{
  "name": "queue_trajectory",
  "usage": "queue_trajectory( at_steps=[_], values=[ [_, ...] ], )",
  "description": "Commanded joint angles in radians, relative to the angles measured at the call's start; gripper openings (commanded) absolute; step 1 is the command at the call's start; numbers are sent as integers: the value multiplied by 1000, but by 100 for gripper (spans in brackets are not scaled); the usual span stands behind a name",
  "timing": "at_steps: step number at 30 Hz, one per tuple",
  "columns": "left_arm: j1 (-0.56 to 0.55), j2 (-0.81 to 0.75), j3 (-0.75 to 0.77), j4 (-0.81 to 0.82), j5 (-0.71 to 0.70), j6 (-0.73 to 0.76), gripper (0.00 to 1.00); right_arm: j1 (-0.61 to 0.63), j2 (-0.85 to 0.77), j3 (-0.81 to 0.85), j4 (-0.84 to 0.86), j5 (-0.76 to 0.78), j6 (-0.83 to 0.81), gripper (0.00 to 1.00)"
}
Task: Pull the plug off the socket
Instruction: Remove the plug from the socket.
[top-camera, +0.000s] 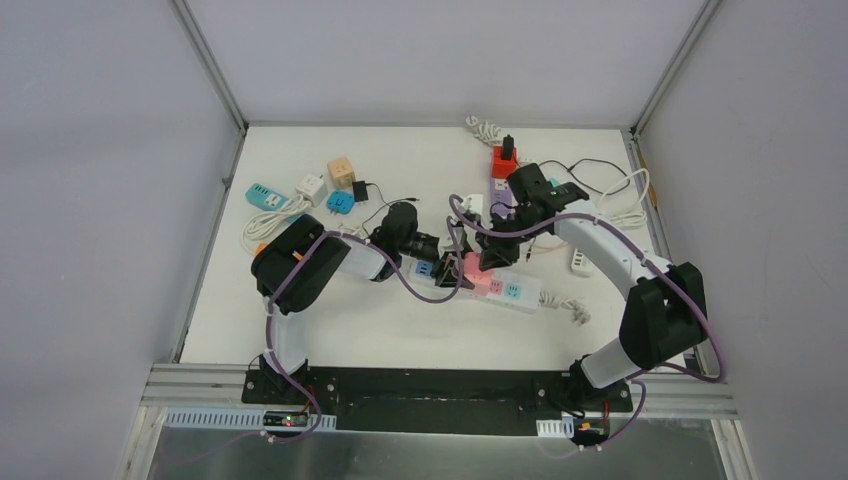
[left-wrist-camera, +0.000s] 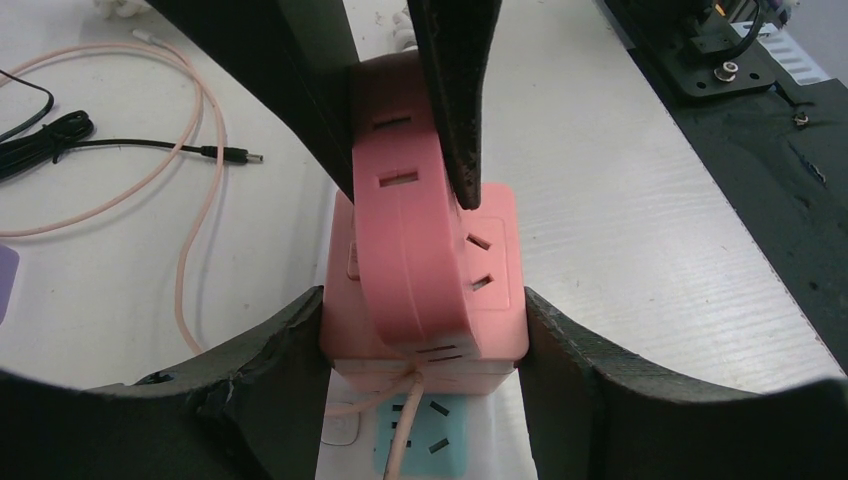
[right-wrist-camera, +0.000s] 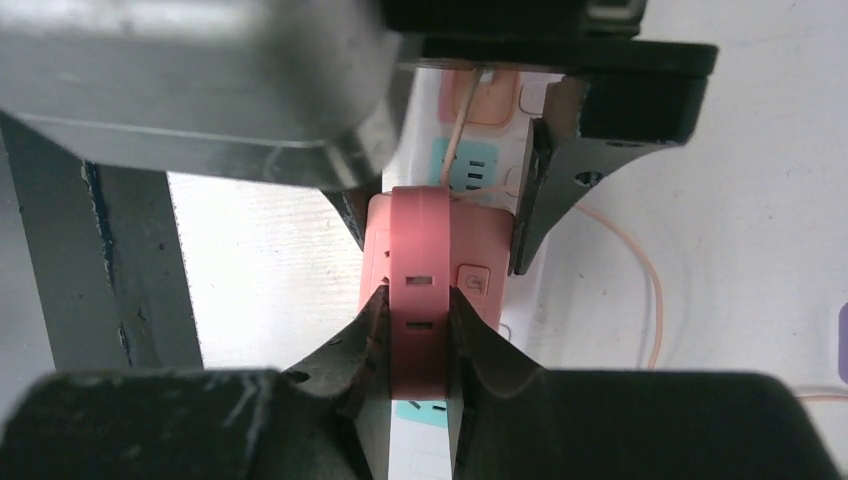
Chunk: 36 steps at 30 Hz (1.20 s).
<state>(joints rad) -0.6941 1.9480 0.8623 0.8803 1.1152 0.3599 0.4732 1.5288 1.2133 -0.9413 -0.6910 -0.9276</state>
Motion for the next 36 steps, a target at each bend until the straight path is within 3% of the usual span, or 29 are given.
queue_trajectory(
  at_steps=[1, 7, 14, 17, 23, 26, 32, 36],
  values=[
    [-8, -6, 0, -47, -38, 27, 0, -36, -21, -4, 69, -28, 130, 0],
    [-8, -2, 2, -46, -34, 27, 0, -98, -60, -47, 136, -12, 183, 0],
    [-8, -3, 1, -46, -34, 28, 0, 36, -12, 18, -148, -221, -113, 0],
    [-8, -3, 1, -48, -33, 28, 0, 20, -13, 16, -44, -145, 7, 0],
    [-8, -3, 4, -50, -30, 29, 0, -141, -50, -41, 191, 14, 278, 0],
    [-8, -3, 4, -50, -28, 30, 0, -147, -62, -51, 174, -45, 249, 0],
    [-8, -3, 2, -50, -30, 30, 0, 0, -46, -14, -57, -236, -36, 0],
    [-8, -2, 2, -52, -29, 30, 0, -19, -41, -14, 82, -83, 139, 0]
  ],
)
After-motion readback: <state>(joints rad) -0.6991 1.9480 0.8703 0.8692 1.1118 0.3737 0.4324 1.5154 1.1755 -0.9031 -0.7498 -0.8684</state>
